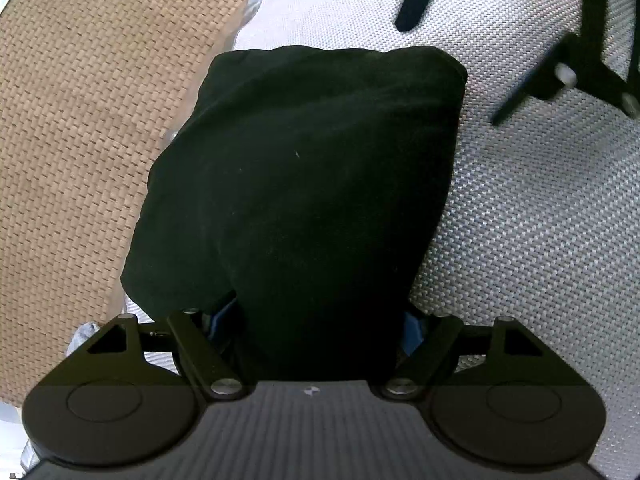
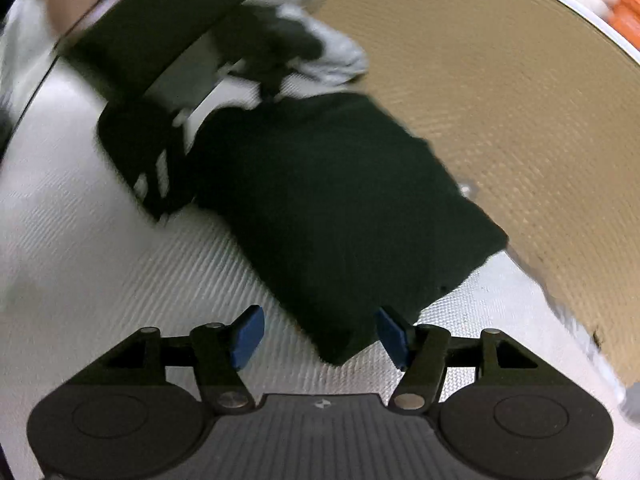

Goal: Fold clothes
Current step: 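Grasp the black bundle's end with the left tool while the right tool grasps it too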

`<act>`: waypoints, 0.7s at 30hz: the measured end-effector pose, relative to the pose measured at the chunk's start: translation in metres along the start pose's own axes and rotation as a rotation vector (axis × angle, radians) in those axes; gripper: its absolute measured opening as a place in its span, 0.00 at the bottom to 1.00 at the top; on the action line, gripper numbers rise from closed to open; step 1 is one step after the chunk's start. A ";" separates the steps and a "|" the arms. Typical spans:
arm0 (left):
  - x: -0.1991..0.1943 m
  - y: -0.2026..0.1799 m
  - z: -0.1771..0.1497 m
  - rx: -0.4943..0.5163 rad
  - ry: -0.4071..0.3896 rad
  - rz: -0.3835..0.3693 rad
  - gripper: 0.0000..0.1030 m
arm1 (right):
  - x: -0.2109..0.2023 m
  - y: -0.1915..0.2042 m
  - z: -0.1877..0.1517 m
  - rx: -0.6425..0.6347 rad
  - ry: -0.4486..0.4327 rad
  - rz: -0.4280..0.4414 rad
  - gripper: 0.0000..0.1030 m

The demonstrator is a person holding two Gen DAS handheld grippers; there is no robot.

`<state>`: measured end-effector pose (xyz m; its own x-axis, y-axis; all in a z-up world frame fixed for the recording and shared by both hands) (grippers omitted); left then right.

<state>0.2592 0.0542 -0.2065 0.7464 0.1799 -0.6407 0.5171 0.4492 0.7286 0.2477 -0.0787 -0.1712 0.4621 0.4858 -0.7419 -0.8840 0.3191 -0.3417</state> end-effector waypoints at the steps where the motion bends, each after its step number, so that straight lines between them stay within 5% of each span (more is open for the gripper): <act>1: 0.000 0.000 0.000 0.001 -0.001 0.002 0.78 | 0.004 0.006 0.000 -0.050 0.017 -0.019 0.64; 9: -0.001 -0.001 -0.001 0.025 0.001 0.000 0.77 | 0.048 0.030 0.022 -0.217 0.064 -0.156 0.66; 14: -0.002 -0.001 -0.003 0.034 -0.006 -0.004 0.77 | 0.068 0.030 0.033 -0.245 0.029 -0.270 0.85; 21: -0.003 -0.002 -0.005 0.052 -0.013 0.005 0.77 | 0.080 0.009 0.036 -0.216 -0.001 -0.241 0.93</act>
<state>0.2541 0.0569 -0.2074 0.7544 0.1707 -0.6339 0.5338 0.4025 0.7437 0.2794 -0.0079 -0.2124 0.6602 0.4182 -0.6239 -0.7434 0.2453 -0.6222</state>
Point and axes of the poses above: each gripper's, at about its wrist camera, not at the fingertips, and x roughly the way its jaws point, y to its left, z to its top, the point moved 3 cm from there along x, roughly the way its jaws point, and after that the axes turned 8 degrees about z, right-handed, at the moved point
